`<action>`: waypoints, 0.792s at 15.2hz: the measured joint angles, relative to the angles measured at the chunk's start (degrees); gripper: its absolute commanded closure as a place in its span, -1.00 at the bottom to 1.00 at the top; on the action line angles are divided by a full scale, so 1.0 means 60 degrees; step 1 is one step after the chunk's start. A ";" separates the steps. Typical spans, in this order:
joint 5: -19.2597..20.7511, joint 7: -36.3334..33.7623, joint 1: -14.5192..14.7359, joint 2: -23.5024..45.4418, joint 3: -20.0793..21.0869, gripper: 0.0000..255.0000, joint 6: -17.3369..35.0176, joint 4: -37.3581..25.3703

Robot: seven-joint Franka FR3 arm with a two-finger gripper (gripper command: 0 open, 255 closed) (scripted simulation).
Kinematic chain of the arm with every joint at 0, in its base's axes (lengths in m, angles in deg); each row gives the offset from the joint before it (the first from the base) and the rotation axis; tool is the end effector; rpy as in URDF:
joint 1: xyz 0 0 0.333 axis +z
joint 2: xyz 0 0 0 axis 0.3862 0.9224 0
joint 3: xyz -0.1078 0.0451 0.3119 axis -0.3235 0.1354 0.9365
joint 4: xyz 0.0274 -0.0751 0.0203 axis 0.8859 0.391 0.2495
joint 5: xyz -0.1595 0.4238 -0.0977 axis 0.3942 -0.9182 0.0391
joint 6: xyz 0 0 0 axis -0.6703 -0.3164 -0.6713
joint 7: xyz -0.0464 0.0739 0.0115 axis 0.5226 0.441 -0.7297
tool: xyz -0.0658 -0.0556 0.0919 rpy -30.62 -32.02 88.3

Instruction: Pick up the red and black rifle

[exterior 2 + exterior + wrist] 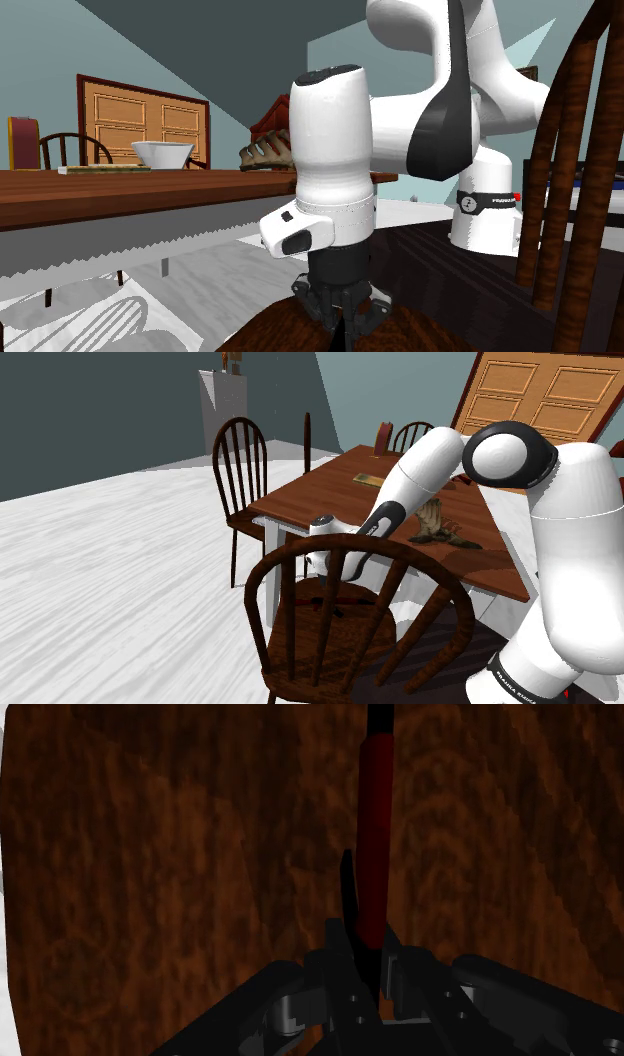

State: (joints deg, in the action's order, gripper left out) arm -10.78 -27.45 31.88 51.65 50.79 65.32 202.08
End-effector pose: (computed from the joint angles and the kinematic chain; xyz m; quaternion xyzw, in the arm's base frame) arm 0.5440 0.1457 0.0528 0.9290 0.3490 -0.1111 0.0536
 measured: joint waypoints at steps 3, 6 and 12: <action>-0.0001 -0.0001 0.0001 -0.0001 0.0001 1.00 0.0000 0.0000; 0.0002 -0.0002 0.0001 0.0001 -0.0001 1.00 0.0009 0.0003; -0.0154 0.0129 -0.0065 -0.0569 0.0115 1.00 -0.0402 0.0160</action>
State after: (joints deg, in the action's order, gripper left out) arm -11.71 -26.68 31.49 48.24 51.48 62.91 203.04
